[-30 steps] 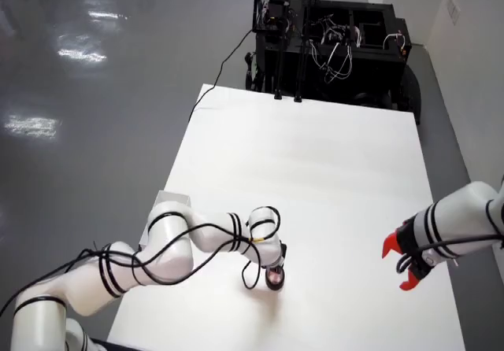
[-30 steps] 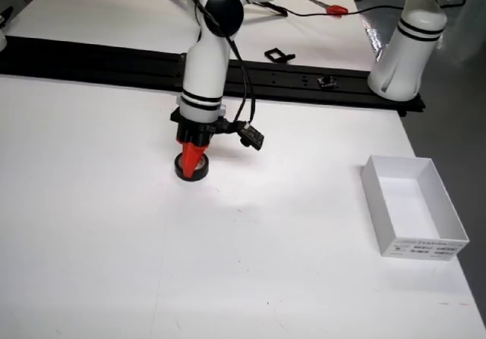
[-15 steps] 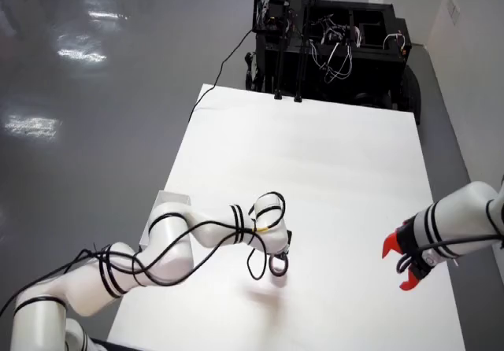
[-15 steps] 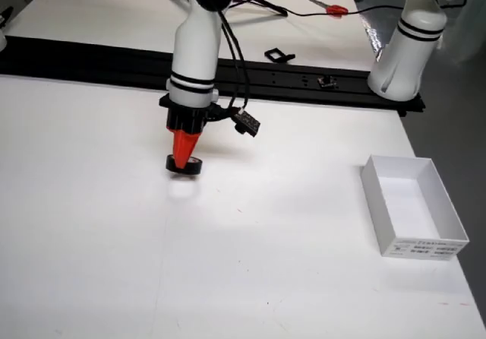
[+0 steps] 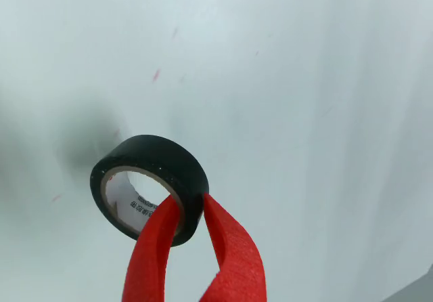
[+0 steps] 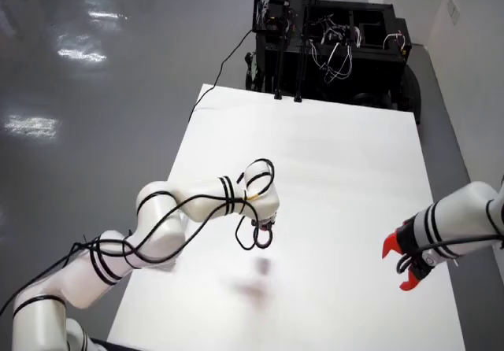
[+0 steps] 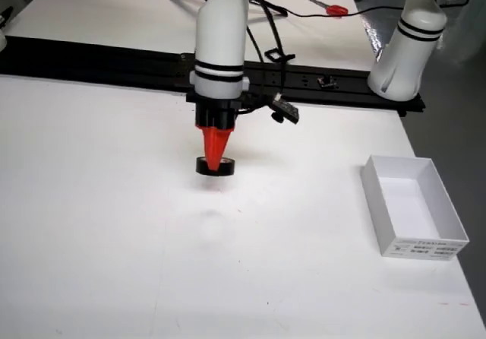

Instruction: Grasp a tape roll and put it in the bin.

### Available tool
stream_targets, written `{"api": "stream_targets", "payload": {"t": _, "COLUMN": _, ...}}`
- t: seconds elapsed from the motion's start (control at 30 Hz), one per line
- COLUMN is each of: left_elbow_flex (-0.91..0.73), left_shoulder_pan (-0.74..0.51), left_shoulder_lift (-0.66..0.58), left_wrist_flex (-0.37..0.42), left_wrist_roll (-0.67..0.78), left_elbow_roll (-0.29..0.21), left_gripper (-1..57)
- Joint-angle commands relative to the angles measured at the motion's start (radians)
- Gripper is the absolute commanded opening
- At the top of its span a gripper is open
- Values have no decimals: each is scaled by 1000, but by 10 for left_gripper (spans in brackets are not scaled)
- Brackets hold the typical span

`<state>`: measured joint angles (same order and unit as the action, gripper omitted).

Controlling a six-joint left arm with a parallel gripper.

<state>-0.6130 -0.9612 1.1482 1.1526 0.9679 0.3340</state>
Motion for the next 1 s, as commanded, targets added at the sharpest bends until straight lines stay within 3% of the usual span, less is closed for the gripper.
{"api": "stream_targets", "payload": {"t": 0.03, "left_elbow_flex": -286, "left_shoulder_pan": 223, "left_shoulder_lift": -274, "left_wrist_flex": 108, "left_wrist_roll": 41, "left_elbow_roll": 63, "left_gripper": -5}}
{"api": "stream_targets", "payload": {"t": 0.57, "left_elbow_flex": -763, "left_shoulder_pan": 490, "left_shoulder_lift": -617, "left_wrist_flex": 104, "left_wrist_roll": 155, "left_elbow_roll": 111, "left_gripper": -5}}
{"api": "stream_targets", "payload": {"t": 0.83, "left_elbow_flex": -841, "left_shoulder_pan": 544, "left_shoulder_lift": -676, "left_wrist_flex": 45, "left_wrist_roll": 158, "left_elbow_roll": 117, "left_gripper": -5}}
{"api": "stream_targets", "payload": {"t": 1.0, "left_elbow_flex": -869, "left_shoulder_pan": 553, "left_shoulder_lift": -642, "left_wrist_flex": 3, "left_wrist_roll": 158, "left_elbow_roll": 112, "left_gripper": -6}}
